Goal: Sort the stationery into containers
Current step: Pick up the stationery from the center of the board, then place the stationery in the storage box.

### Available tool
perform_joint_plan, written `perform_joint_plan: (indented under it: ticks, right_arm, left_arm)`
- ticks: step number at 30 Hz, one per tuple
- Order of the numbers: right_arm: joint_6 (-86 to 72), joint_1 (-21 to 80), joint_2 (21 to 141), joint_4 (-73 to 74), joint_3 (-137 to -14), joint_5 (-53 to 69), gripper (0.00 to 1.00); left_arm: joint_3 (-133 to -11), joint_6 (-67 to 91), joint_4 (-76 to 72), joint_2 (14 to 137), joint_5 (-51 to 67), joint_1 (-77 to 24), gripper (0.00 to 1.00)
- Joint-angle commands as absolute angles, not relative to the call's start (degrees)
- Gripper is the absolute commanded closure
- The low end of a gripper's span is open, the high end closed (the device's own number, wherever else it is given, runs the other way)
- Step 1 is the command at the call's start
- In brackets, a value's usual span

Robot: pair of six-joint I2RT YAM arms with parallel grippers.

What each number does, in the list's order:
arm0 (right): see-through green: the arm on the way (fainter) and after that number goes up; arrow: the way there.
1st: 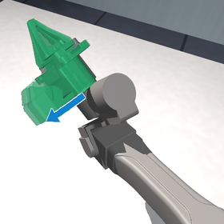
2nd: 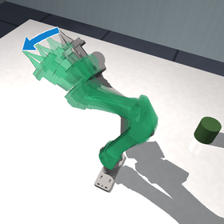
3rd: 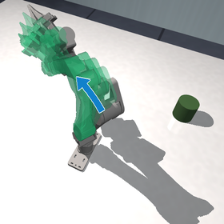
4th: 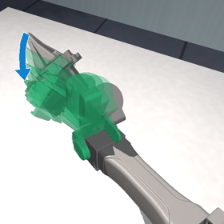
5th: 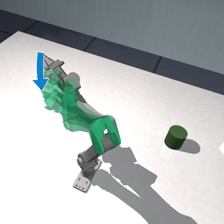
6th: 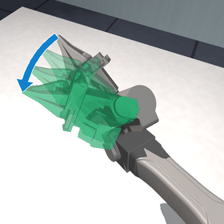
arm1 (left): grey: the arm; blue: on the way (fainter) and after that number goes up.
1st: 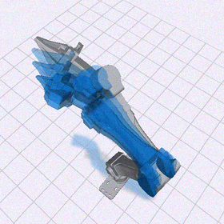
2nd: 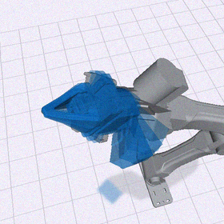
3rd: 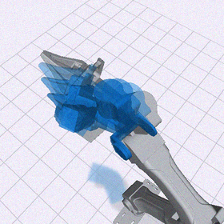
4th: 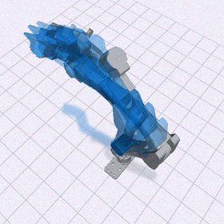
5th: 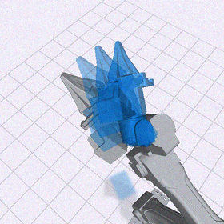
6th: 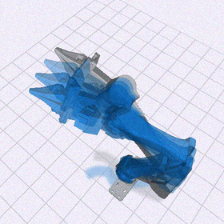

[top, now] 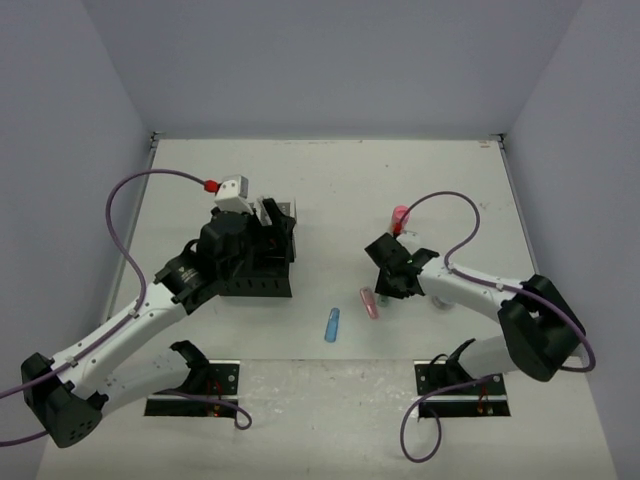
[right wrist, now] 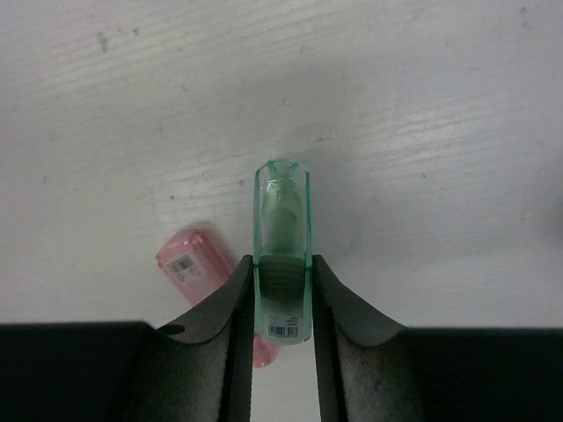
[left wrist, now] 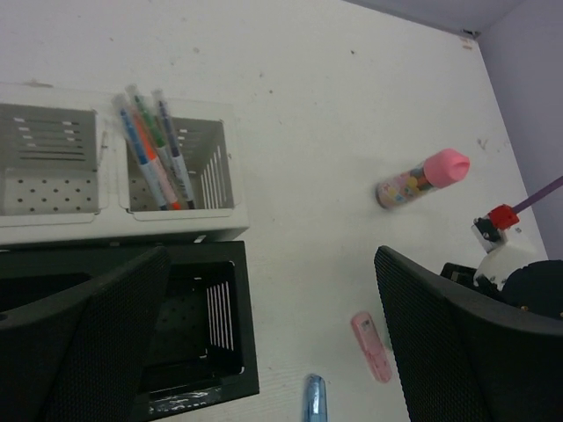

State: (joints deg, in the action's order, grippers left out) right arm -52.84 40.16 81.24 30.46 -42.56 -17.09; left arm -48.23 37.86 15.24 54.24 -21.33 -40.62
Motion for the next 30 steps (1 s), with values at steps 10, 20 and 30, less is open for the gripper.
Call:
perform_joint_plan:
  ticks: [10, 20, 30]
  right_arm:
    - [-36.73, 62.36, 50.16, 18.24, -40.95, -29.61, 1.00]
    - [-35.52, 70.25, 51.74, 19.83, -46.69, -32.33, 1.00]
    - [-35.36, 70.40, 50.44, 18.78, -48.15, -35.18, 1.00]
  left_arm:
    - [-51.15, 42.80, -1.01, 62.13, 0.83, -51.15, 0.00]
    - [-54.26, 44.73, -4.30, 71.57, -0.73, -55.19, 0.14]
    - [-51.69, 45.67, -4.72, 70.82, 0.13, -55.63, 0.38]
